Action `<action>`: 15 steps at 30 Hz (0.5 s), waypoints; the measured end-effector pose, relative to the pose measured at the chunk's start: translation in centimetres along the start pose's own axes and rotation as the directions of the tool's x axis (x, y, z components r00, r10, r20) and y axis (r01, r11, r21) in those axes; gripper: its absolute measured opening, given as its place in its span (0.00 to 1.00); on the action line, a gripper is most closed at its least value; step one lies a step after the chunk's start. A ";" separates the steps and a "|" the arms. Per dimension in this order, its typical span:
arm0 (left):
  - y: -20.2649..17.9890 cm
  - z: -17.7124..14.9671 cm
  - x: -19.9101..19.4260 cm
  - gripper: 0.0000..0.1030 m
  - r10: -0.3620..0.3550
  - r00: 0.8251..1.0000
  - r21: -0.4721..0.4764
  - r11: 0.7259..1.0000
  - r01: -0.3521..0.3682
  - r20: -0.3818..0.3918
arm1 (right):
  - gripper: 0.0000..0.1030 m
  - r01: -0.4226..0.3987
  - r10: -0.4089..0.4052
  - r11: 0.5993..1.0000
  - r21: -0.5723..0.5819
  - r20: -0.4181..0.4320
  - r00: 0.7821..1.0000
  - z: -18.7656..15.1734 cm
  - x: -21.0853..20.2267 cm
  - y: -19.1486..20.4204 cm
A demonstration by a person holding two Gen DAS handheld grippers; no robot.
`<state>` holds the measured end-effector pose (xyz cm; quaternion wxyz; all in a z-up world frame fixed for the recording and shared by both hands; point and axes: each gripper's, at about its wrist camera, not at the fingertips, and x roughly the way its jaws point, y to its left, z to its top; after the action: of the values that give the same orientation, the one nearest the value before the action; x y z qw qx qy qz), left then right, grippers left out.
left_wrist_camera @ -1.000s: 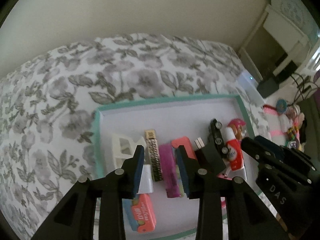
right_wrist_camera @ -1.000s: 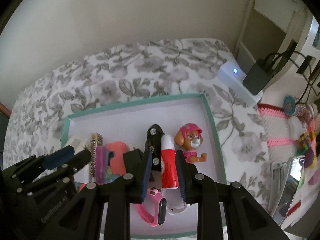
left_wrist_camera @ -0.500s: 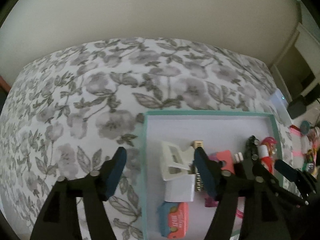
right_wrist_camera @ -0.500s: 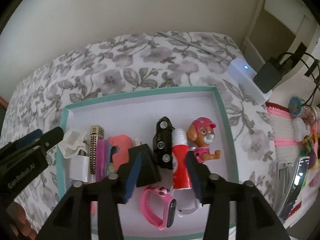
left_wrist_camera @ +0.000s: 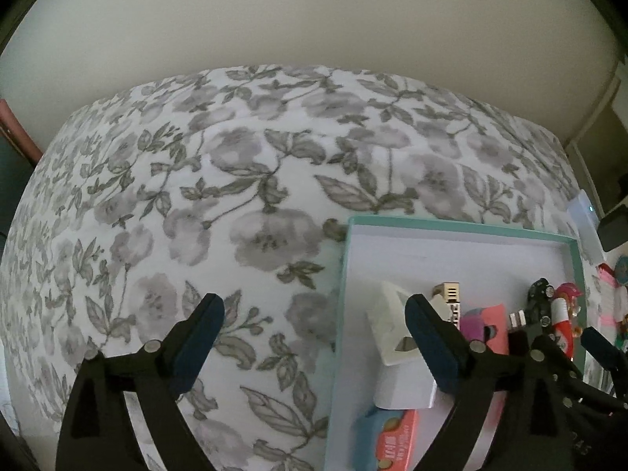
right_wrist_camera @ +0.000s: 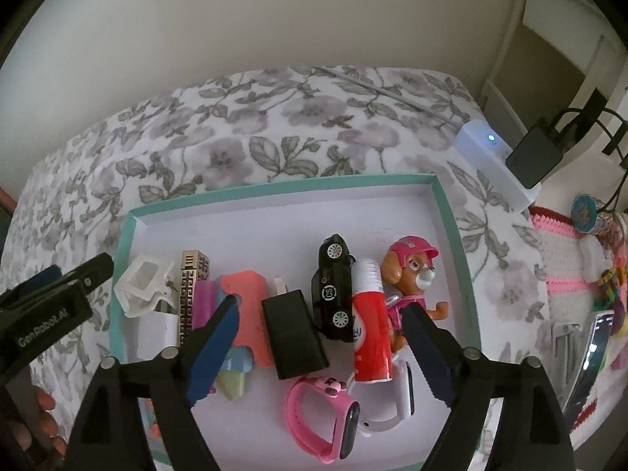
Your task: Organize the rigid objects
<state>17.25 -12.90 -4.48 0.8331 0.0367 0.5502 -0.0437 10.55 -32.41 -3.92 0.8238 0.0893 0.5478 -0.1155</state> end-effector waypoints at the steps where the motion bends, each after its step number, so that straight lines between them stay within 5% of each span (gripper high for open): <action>1: 0.1 0.0 0.1 0.91 0.003 1.000 -0.002 1.000 -0.003 0.000 | 0.88 -0.002 0.002 1.000 0.002 0.001 1.000 0.0 0.0 0.0; 6: 0.8 -0.2 0.3 0.94 0.019 1.000 -0.020 1.000 -0.019 0.001 | 0.99 -0.005 0.005 1.000 0.006 0.011 1.000 -0.2 0.0 0.2; 15: 1.4 -0.5 -0.2 0.95 0.018 1.000 -0.009 1.000 -0.018 0.017 | 1.00 0.000 0.000 1.000 0.000 0.032 0.999 -0.4 -0.5 0.8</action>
<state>16.82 -11.41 -4.47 0.8382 0.0378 0.5431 -0.0341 10.26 -31.53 -3.61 0.8324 0.0875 0.5346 -0.1170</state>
